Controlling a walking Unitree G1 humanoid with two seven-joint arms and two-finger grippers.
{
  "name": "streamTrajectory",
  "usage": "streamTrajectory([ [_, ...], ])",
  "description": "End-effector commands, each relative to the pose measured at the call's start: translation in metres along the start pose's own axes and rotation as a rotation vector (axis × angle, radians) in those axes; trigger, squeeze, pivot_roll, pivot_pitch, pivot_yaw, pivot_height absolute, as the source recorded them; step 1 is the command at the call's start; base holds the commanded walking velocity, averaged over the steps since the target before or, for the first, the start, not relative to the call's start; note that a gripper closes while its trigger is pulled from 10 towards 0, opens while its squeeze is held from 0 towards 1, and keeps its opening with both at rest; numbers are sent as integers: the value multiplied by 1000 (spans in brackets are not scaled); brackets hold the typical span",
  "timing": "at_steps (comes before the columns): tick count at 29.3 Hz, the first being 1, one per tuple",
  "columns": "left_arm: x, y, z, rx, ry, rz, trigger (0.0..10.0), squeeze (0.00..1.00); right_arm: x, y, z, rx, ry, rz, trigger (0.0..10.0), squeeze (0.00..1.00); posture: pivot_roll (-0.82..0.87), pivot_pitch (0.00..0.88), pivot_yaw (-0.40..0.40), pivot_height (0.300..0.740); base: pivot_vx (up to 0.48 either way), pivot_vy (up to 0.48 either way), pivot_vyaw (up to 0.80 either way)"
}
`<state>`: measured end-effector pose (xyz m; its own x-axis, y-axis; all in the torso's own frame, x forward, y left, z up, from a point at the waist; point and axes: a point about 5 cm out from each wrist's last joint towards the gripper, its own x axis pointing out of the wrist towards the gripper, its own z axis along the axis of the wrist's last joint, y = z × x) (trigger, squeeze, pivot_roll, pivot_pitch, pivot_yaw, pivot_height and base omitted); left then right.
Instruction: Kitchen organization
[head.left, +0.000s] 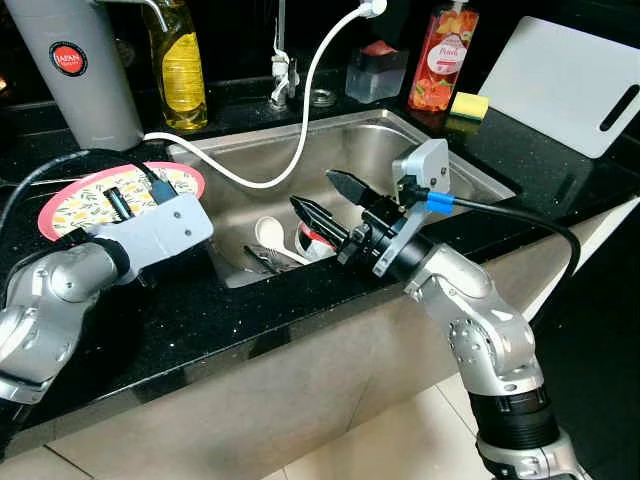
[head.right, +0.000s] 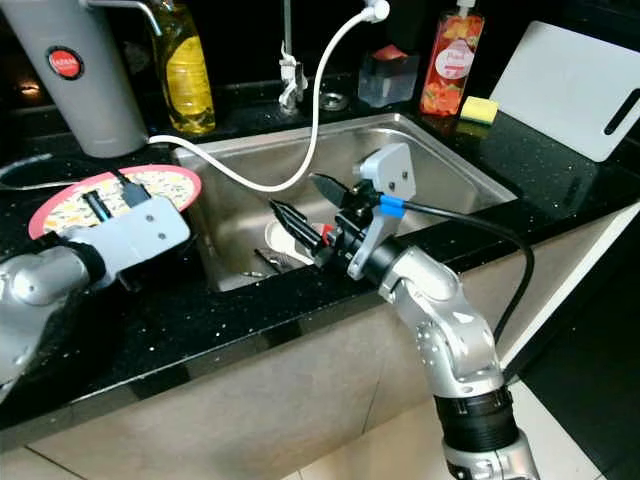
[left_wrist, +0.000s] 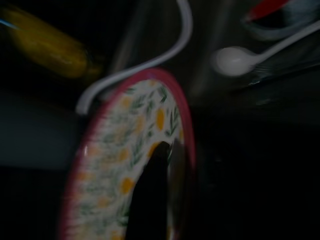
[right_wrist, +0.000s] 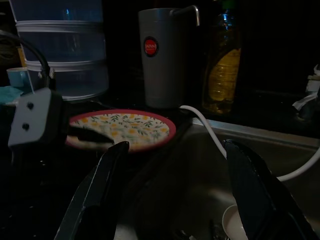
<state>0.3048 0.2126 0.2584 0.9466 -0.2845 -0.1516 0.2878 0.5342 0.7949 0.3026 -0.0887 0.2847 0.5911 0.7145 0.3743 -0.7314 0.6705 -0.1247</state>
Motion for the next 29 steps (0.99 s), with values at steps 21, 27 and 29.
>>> streamTrajectory([
  [21,11,52,3,-1020,-189,464,10000,0,0,0,2,4,-6,0,10000,0,-87,132,-29,740,0,0,0],
  [27,2,64,-44,-1386,58,771,10000,0,0,-1,2,6,-5,-3,10000,0,-82,137,-32,740,0,0,0],
  [29,0,66,-48,-1394,85,804,10000,0,0,-1,2,7,-6,-3,10000,0,-82,137,-32,740,0,0,0],
])
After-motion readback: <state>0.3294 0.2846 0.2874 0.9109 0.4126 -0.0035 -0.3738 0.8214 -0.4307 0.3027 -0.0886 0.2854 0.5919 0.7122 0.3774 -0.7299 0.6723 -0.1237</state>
